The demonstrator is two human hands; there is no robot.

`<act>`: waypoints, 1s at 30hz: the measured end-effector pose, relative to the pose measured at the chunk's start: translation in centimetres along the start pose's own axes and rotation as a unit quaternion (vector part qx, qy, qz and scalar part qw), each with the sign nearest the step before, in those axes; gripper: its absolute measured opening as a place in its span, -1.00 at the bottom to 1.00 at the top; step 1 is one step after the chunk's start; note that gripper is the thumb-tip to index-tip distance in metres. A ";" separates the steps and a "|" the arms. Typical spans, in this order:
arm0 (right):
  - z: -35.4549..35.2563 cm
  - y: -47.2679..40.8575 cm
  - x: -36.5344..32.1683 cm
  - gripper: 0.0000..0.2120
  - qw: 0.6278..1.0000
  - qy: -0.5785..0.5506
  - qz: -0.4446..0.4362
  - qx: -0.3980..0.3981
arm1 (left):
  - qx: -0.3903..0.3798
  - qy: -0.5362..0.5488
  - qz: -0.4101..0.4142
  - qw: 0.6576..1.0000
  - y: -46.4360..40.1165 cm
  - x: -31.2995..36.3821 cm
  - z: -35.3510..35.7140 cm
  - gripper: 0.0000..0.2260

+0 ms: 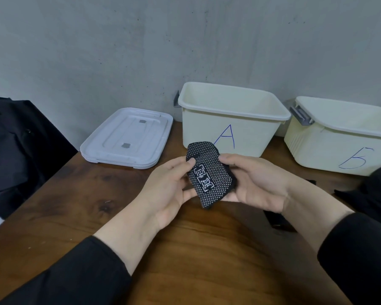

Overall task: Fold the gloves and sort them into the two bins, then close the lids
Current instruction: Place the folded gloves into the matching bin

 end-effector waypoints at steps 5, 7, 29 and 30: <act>-0.1 0.2 0.6 -0.55 1.000 0.008 0.012 -0.009 | -0.011 0.017 0.027 0.999 0.1 0.9 0.1 -0.67; 0.2 0.3 0.7 -0.57 0.999 -0.035 0.007 -0.011 | -0.014 0.005 0.037 0.999 0.1 1.1 0.1 -0.69; -0.7 0.6 -3.1 -0.71 0.997 -0.005 -0.067 0.034 | 0.100 -0.213 0.144 0.961 -0.2 2.6 -0.3 -0.73; -1.0 0.8 -4.1 -0.71 0.996 -0.003 -0.077 0.036 | 0.104 -0.213 0.152 0.959 -0.3 2.9 -0.2 -0.73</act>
Point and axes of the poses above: each hand's wrist, its own y-axis away from the middle knuckle, its own z-axis out of the palm, x = y × z, the point moved 5 cm from there along -y, towards the middle knuckle, and after that the axes turned 3 degrees about x, right-handed, at the moved point
